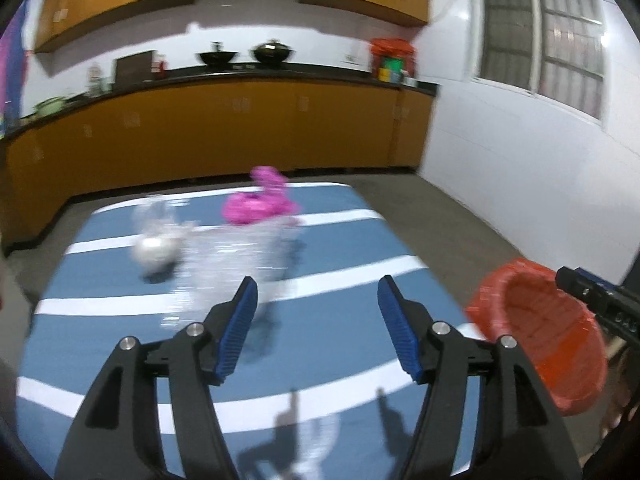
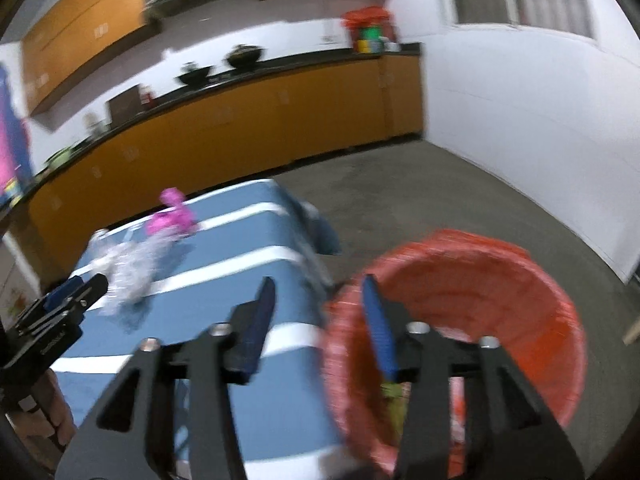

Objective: Collect trash
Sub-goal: 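Move both tools back over the remaining bags on the mattress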

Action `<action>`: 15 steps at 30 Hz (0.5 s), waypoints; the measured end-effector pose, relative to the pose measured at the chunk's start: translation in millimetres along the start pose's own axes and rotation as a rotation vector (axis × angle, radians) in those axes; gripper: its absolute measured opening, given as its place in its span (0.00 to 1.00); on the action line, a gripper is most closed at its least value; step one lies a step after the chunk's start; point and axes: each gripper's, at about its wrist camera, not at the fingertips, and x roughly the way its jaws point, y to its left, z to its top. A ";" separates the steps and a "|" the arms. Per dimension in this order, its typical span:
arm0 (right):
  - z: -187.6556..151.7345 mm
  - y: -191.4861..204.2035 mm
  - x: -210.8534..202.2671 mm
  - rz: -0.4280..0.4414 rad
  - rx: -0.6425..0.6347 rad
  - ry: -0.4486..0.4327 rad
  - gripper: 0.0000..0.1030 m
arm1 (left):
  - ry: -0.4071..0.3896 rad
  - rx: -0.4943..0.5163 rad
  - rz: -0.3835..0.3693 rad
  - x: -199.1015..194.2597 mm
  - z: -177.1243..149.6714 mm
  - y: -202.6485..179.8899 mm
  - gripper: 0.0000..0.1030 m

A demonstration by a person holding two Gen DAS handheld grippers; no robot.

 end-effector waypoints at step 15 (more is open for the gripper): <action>16.0 166.5 78.1 0.274 -0.186 0.100 0.48 | -0.033 -0.195 0.286 -38.1 -16.1 155.8 0.62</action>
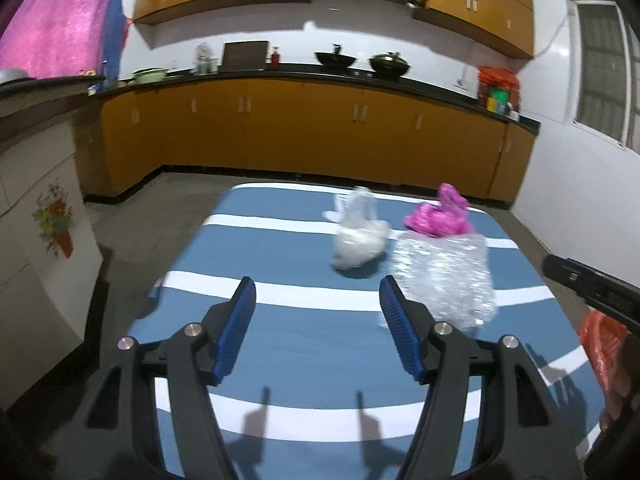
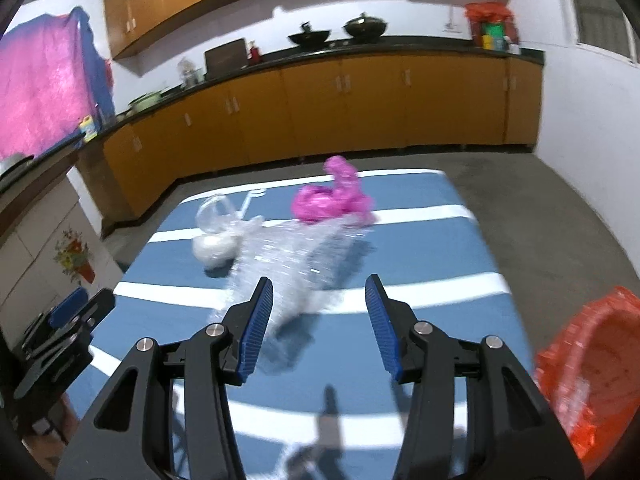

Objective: Collect trash
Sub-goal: 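Move both tools back over the remaining bags on the mattress, then grasp the remaining bubble wrap with the right tool and lift it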

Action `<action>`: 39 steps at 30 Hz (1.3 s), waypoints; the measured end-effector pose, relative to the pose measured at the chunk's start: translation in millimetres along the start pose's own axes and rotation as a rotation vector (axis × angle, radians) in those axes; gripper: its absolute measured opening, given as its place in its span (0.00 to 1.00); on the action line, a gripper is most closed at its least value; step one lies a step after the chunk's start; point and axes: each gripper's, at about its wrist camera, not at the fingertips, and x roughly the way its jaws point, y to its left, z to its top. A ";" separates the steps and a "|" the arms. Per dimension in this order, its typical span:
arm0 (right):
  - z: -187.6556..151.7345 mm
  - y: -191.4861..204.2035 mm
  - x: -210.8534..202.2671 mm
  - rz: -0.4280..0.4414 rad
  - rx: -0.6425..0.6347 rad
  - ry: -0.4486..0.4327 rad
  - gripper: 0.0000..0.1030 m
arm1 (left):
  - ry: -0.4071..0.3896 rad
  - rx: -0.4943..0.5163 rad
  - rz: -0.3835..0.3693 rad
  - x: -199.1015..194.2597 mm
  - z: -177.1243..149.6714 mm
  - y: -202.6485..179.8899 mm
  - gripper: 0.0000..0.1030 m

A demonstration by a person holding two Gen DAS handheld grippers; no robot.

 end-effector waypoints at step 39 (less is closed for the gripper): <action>12.4 20.4 15.9 0.031 -0.051 -0.020 0.12 | 0.037 -0.060 -0.014 4.4 -10.8 23.4 0.64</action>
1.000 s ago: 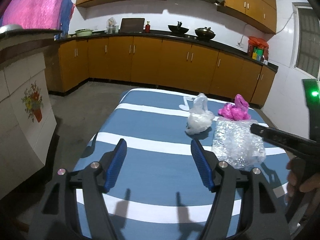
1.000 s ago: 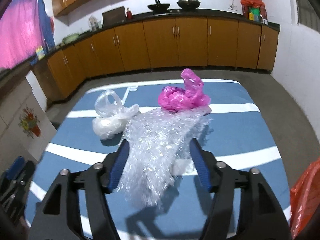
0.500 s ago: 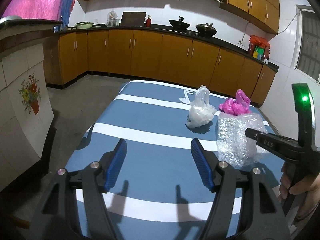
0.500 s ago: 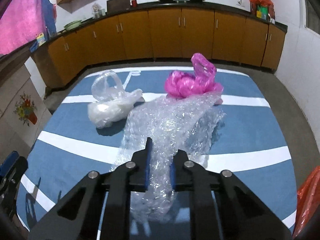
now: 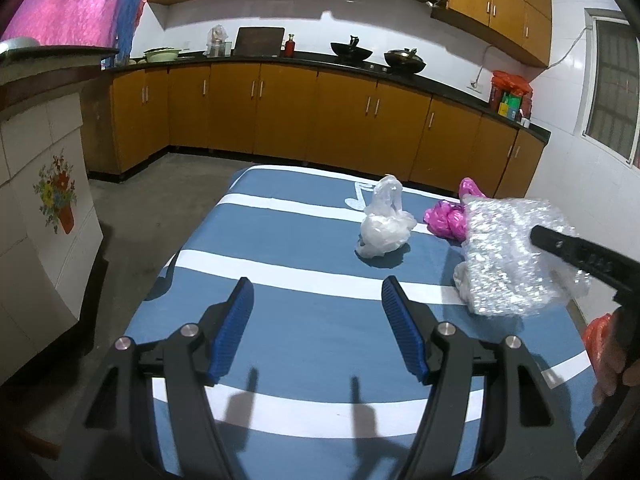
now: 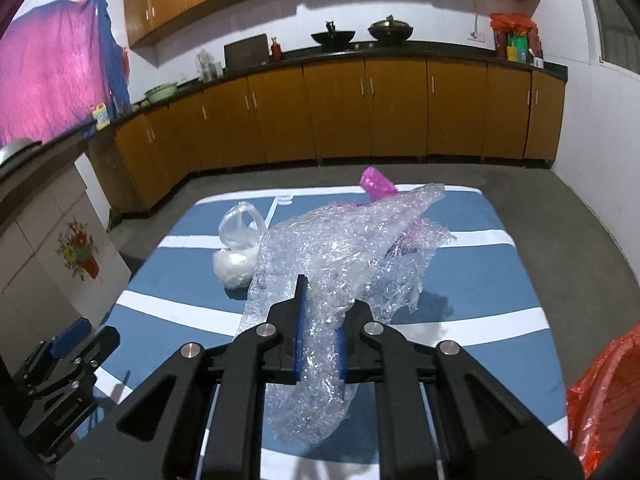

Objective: Collect trash
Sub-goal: 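Grasp the remaining bubble wrap with the right tool and lift it, then grasp a small clear plastic bag with the left tool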

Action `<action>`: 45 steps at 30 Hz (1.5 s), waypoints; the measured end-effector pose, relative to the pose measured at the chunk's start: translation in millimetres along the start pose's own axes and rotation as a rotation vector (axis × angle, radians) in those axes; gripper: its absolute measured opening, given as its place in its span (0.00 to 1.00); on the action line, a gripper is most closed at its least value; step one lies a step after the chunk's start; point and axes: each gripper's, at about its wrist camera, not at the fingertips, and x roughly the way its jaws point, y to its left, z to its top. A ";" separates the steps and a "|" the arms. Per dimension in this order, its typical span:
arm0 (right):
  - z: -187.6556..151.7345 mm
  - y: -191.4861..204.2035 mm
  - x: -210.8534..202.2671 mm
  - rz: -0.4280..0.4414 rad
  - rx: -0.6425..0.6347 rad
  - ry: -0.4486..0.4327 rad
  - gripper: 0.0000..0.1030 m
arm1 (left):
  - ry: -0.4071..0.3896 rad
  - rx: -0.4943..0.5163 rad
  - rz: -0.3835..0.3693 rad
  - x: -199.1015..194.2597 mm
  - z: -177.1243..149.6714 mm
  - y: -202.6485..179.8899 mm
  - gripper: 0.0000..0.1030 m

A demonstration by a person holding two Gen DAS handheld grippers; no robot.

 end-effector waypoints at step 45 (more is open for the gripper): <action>-46.1 -110.0 -45.4 -0.201 0.189 -0.040 0.12 | 0.303 0.142 -0.204 135.0 -3.2 -167.4 0.44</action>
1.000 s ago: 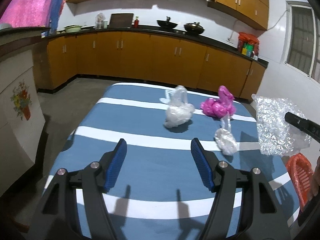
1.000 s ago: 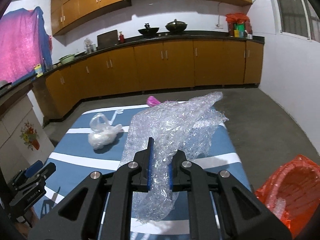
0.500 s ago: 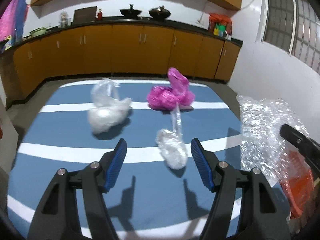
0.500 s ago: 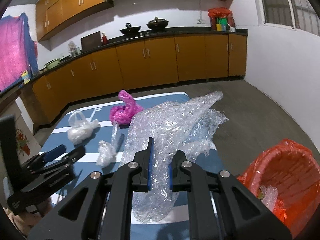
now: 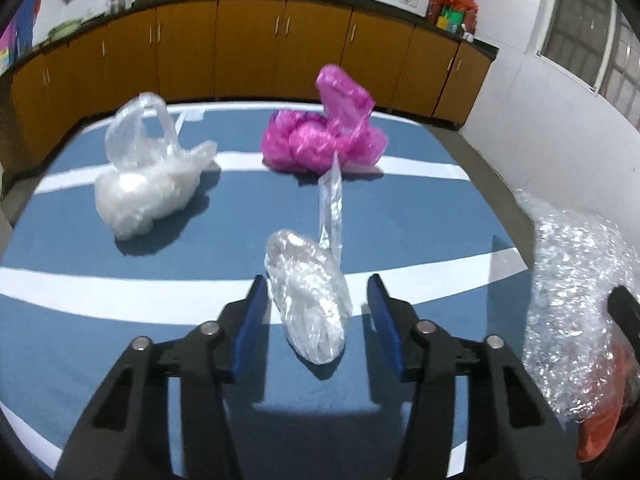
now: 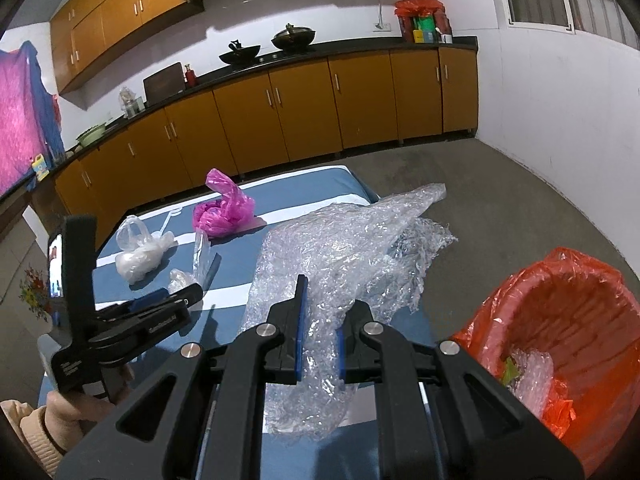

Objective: Collect trash
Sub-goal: 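Grasp a small clear plastic bag with the left tool, then carry the clear bag and bubble wrap to the wastebasket and open the left tool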

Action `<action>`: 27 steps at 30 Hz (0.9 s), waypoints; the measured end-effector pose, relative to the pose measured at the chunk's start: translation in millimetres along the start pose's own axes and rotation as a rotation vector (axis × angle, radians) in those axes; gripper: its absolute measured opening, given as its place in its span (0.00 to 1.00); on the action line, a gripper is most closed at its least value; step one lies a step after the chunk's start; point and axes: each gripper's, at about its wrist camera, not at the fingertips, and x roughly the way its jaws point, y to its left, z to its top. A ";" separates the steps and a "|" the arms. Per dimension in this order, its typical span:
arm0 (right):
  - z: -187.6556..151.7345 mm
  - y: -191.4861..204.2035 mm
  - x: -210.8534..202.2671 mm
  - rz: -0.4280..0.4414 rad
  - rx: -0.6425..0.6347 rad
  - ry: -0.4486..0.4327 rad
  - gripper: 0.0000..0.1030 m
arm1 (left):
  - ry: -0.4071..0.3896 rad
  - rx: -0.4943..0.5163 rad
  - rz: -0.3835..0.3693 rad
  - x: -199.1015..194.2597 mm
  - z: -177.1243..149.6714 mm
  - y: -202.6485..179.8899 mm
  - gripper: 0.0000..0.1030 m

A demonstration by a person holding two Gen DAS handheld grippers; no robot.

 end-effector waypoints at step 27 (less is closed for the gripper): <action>-3.8 -20.9 -48.0 -0.027 0.033 -0.057 0.12 | -0.084 0.059 -0.128 -73.2 -11.8 -26.5 0.24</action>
